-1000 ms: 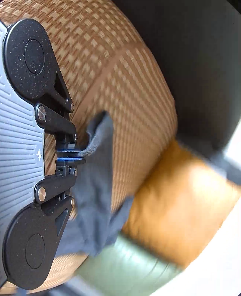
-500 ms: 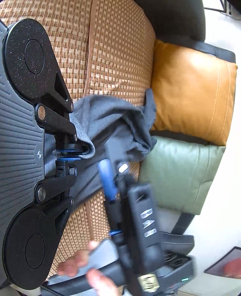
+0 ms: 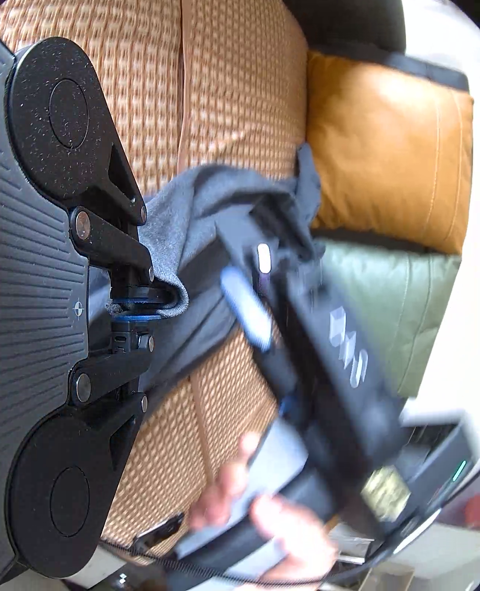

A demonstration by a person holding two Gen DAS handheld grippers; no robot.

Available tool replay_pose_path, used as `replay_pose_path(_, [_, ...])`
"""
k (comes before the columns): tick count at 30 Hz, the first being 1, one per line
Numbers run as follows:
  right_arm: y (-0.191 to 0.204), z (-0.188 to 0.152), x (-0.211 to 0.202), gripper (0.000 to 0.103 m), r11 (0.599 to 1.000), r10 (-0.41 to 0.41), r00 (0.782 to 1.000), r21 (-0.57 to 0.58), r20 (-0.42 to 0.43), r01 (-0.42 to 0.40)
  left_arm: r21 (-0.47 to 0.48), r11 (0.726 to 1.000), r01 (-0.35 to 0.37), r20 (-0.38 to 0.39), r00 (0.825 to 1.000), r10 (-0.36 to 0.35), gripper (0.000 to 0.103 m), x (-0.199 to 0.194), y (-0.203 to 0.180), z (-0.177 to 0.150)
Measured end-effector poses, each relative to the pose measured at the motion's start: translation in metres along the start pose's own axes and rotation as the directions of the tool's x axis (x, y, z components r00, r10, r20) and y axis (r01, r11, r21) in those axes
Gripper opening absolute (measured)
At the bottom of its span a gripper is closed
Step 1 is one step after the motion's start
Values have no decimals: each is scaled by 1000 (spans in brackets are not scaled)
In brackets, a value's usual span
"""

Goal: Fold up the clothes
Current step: 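Grasp the shirt hem with the left gripper while the right gripper grasps and lifts it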

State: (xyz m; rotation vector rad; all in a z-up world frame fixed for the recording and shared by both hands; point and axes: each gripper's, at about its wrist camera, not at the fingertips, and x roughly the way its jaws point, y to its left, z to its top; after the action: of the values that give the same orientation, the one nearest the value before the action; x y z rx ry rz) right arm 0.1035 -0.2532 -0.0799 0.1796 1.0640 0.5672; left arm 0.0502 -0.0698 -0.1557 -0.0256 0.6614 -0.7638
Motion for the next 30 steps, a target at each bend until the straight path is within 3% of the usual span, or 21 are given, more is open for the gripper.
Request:
replay_pose_path(4, [11,-4,20,64,998,-30,994,-54,-107,24,63,998,25,-5,1000,-25,2,4,-19,-7])
replay_pose_path(9, [20,-15,36,63,979,-149,970,-166,-191,118,85,996,28,0,1000,-28,2,6,-26,-6])
replay_pose_path(13, [21,-18,34,50,968,-191,967,-194,-171,157,77,997,27,17,999,-29,3,4,-26,-1])
replay_pose_path(18, [26,-6,24,51,948,-236,967,-239,-90,209,96,995,30,30,999,-33,3,3,-31,3])
replay_pose_path(24, [21,-7,49,50,932,-277,953,-276,-122,235,92,995,28,23,999,-30,3,7,-34,3])
replay_pose_path(25, [18,-8,54,35,932,-282,950,-273,-137,237,92,995,26,19,999,-27,5,7,-33,3])
replay_pose_path(26, [14,-8,54,5,937,-280,950,-255,-142,238,87,996,23,15,1000,-24,16,7,-32,3])
replay_pose_path(27, [10,-6,49,5,943,-275,953,-229,-130,241,72,997,20,16,1000,-21,26,4,-29,4])
replay_pose_path(28, [6,-3,40,5,951,-263,960,-194,-99,241,48,999,16,28,999,-17,30,-2,-26,4])
replay_pose_path(29, [1,1,24,5,960,-244,969,-150,-45,235,24,1000,12,41,999,-13,43,-8,-23,4])
replay_pose_path(30, [-6,6,6,5,968,-229,973,-105,9,229,-2,1000,12,54,998,-11,50,-15,-18,6])
